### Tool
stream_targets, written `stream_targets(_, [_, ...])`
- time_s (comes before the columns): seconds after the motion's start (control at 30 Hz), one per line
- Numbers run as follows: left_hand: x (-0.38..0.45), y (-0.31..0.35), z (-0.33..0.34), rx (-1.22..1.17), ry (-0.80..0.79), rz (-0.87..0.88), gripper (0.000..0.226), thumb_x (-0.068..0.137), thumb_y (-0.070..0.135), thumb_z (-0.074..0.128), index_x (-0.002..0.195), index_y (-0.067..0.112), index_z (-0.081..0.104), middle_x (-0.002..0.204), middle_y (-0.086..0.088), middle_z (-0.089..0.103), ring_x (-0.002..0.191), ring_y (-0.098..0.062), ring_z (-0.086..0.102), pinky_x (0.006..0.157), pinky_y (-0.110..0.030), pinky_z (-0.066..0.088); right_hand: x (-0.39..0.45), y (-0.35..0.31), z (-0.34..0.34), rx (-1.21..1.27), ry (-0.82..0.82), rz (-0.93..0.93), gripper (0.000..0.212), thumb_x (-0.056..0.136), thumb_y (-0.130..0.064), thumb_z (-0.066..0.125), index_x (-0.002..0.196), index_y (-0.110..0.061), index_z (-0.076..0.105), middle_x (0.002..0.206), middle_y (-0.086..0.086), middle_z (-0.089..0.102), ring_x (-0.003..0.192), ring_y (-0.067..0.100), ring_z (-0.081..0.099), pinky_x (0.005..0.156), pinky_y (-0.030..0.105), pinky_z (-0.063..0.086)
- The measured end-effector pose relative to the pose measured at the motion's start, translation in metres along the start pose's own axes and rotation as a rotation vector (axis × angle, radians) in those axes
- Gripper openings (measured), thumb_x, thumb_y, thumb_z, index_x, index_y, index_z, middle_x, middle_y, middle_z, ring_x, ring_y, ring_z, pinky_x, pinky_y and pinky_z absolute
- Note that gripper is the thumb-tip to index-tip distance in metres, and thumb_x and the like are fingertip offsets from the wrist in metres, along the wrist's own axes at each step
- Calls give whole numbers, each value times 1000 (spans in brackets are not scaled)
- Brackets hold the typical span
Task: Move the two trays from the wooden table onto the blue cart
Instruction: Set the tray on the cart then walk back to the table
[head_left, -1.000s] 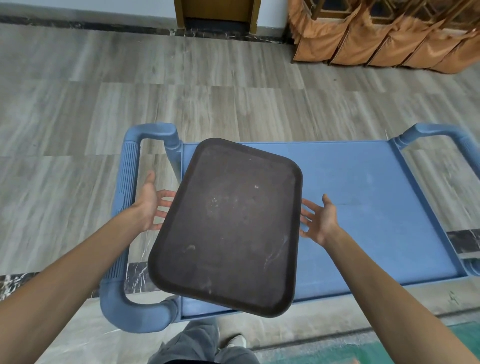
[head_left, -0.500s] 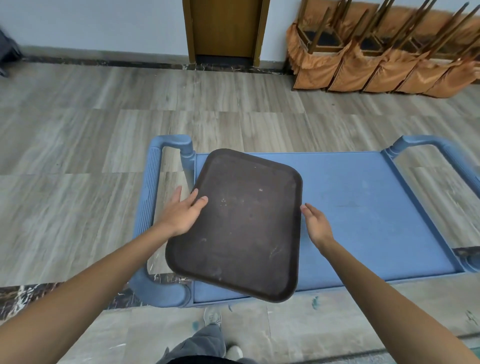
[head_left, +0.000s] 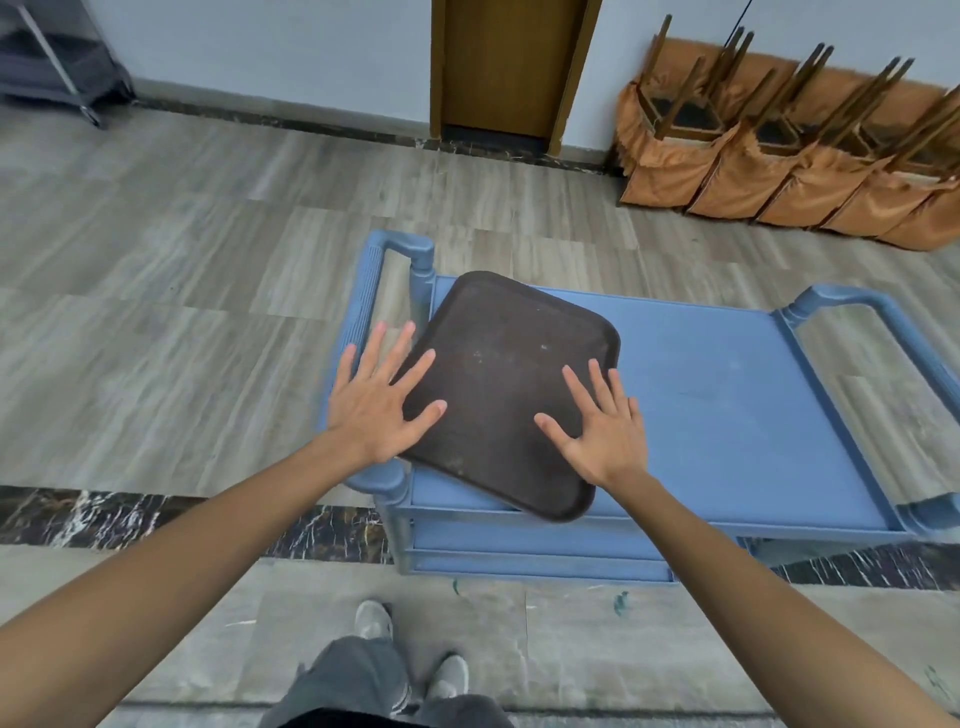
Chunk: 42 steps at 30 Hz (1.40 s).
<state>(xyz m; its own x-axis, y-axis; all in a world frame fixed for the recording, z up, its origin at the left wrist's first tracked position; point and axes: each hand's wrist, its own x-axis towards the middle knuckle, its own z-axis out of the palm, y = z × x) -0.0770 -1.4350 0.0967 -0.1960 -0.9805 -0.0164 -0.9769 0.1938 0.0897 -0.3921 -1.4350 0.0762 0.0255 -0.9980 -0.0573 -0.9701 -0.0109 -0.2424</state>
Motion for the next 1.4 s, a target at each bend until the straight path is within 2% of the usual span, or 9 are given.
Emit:
stream_targets(0.2, [-42, -60, -13, -47, 69, -166, 83, 85, 79, 5, 158, 41, 11, 167, 5, -18, 151, -23, -26, 122, -54, -7, 10, -94, -6, 35, 31, -218, 86, 87, -88, 25, 161, -46, 13, 172, -9, -3, 158, 16, -10, 127, 48, 1])
stream_targets(0.33, [-92, -132, -17, -57, 119, -321, 79, 88, 79, 8, 158, 42, 8, 167, 5, -20, 150, -23, -28, 122, -53, -7, 17, -196, 4, 75, 9, -400, 87, 86, -88, 25, 161, -45, 15, 173, -8, 0, 158, 17, -7, 127, 50, 3])
stream_targets(0.5, [-186, -241, -12, -59, 156, -538, 79, 90, 79, 8, 159, 40, 10, 168, 5, -16, 151, -23, -26, 123, -52, -4, -5, -346, 48, 120, -76, -574, 89, 84, -91, 24, 160, -47, 15, 173, -8, 1, 158, 17, -6, 127, 50, 2])
stream_targets(0.77, [-336, -363, 15, -77, 89, -851, 79, 90, 75, 5, 159, 38, 13, 168, 2, -12, 153, -27, -18, 123, -52, 0, -57, -543, 127, 48, -201, -813, 90, 84, -92, 22, 161, -46, 12, 172, -9, -4, 157, 16, -11, 127, 49, 0])
stream_targets(1.03, [-479, -420, 30, -115, 99, -1117, 75, 93, 71, 9, 159, 37, 12, 169, 1, -8, 153, -29, -16, 123, -54, -1, -131, -676, 191, -48, -363, -1010, 91, 83, -92, 17, 161, -46, 6, 172, -8, -9, 157, 18, -13, 127, 51, 1])
stream_targets(1.2, [-556, -434, 31, -94, 158, -1286, 75, 94, 69, 11, 160, 34, 13, 169, -2, -2, 154, -31, -10, 122, -57, 6, -177, -753, 215, -149, -362, -1170, 92, 83, -93, 14, 161, -46, 6, 172, -8, -7, 157, 20, -12, 127, 50, 3])
stream_targets(1.4, [-634, -451, 47, -133, 165, -1553, 75, 93, 69, 12, 159, 34, 16, 170, 0, -3, 155, -31, -9, 122, -55, 4, -240, -847, 253, -163, -404, -1393, 93, 81, -93, 11, 161, -45, 8, 172, -8, -4, 158, 20, -8, 126, 49, 3])
